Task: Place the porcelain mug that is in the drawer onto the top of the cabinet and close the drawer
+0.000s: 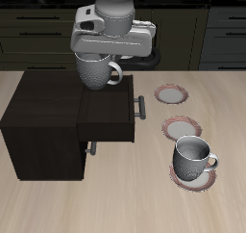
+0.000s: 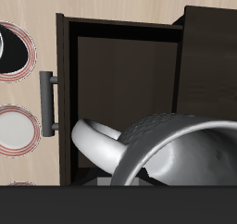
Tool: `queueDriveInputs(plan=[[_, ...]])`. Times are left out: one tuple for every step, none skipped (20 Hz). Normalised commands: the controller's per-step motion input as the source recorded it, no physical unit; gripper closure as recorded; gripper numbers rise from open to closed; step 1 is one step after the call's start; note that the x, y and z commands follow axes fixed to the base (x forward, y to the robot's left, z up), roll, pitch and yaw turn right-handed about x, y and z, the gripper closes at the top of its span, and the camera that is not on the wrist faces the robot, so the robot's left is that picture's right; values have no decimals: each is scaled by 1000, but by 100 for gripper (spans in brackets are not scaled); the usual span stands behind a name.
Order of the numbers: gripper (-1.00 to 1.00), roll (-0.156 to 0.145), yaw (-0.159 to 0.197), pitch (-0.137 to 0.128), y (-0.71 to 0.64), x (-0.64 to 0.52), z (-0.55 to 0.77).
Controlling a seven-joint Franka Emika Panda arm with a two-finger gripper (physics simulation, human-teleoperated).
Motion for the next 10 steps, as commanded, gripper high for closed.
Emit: queueDriveInputs(plan=[[100, 51, -31, 0, -154, -49, 418], [100, -16, 10, -50, -152, -73, 310], [100, -14, 12, -22, -75, 13, 95], [100, 25, -77, -27, -340, -156, 646], [100, -26, 23, -87, -363, -148, 457], [100, -46, -10, -42, -306, -29, 379], [100, -30, 0, -33, -360, -97, 374], [100, -22, 4, -37, -207, -33, 184], [100, -22, 9, -24, -490, -61, 435], [100, -27, -7, -14, -171, -15, 135]])
